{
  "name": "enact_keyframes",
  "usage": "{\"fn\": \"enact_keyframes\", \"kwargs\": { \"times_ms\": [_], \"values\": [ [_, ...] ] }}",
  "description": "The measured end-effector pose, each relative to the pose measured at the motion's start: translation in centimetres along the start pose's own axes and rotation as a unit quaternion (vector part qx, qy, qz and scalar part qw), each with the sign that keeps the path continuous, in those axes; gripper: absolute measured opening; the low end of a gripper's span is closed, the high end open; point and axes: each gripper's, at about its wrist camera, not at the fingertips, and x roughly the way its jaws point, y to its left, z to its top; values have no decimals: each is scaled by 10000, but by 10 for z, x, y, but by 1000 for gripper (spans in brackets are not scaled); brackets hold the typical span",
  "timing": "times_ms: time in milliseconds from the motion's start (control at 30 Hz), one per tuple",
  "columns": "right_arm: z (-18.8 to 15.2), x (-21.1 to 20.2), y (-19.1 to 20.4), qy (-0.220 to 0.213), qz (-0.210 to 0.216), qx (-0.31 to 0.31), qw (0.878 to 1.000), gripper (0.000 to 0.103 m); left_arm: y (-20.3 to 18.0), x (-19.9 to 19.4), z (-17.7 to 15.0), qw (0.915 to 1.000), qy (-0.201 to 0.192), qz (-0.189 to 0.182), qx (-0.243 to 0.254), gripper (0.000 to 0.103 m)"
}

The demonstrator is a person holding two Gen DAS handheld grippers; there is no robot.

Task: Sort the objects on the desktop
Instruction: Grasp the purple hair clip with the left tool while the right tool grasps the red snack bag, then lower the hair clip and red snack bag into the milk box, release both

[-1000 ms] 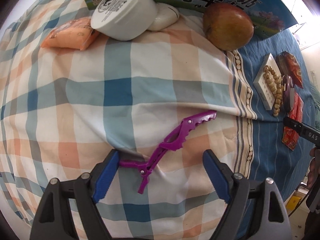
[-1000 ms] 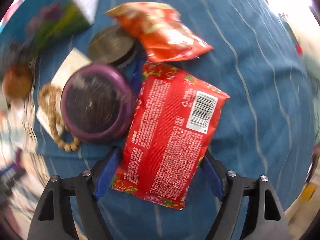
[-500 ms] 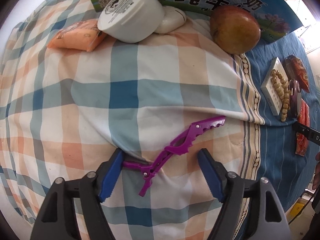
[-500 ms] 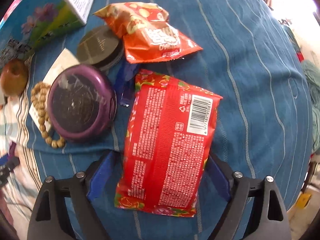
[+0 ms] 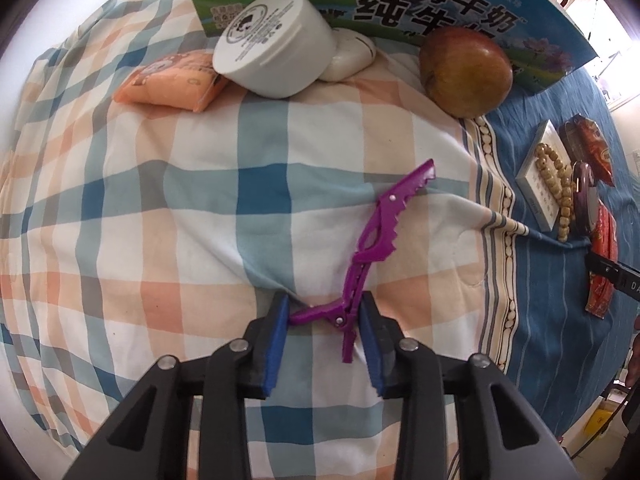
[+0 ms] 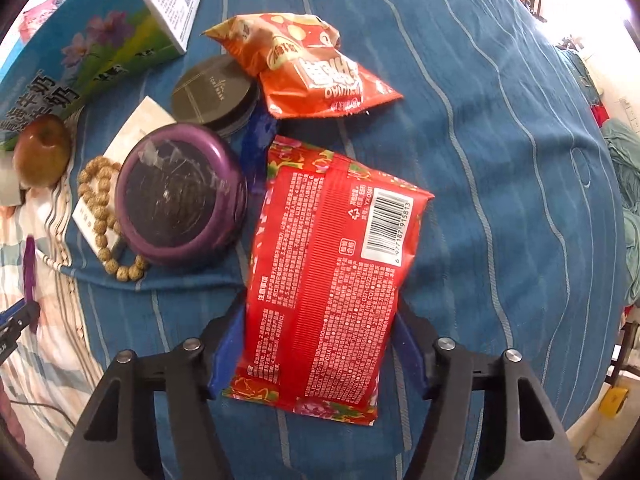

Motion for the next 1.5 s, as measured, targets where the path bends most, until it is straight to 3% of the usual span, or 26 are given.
{"fn": "enact_keyframes", "kwargs": {
  "times_ms": [300, 333, 400, 467, 500, 633, 700, 767, 800, 967, 1067, 1233, 1500],
  "values": [
    [-26, -37, -36, -323, 395, 260, 9984, 66, 20, -48, -44, 9984, -231, -434, -269, 34],
    [-28, -44, -39, -388, 463, 292, 9977, 66, 53, -52, -29, 9980, -294, -465, -307, 34],
    [-30, -61, -45, -589, 600, 692, 9941, 66, 60, -75, -20, 9971, -401, -554, -331, 34],
    [-28, -80, -47, -788, 745, 683, 9918, 66, 38, -82, 18, 9953, -599, -631, -416, 34],
    [-43, -89, -45, -902, 785, 701, 9903, 66, 37, -91, 41, 9945, -669, -683, -423, 34],
    [10, -120, 6, -1263, 909, 352, 9872, 66, 33, -132, 95, 9897, -1124, -741, -492, 34],
    [23, -123, 55, -1413, 883, 140, 9859, 66, 26, -141, 113, 9867, -1336, -769, -518, 34],
    [50, -128, 71, -1541, 948, -50, 9835, 66, 29, -155, 134, 9836, -1519, -765, -593, 34],
    [57, -133, 77, -1688, 920, 226, 9811, 66, 30, -159, 145, 9824, -1574, -802, -602, 34],
    [106, -150, 112, -2167, 893, -192, 9720, 66, 36, -166, 193, 9760, -1851, -808, -812, 34],
    [139, -154, 131, -2388, 851, -356, 9667, 66, 39, -159, 226, 9732, -1845, -909, -1026, 34],
    [187, -142, 153, -2496, 842, 81, 9646, 66, 34, -146, 272, 9693, -1843, -1053, -1239, 34],
    [229, -122, 177, -2303, 771, 89, 9700, 66, 8, -103, 320, 9777, -1562, -901, -1081, 34]
  ]
}}
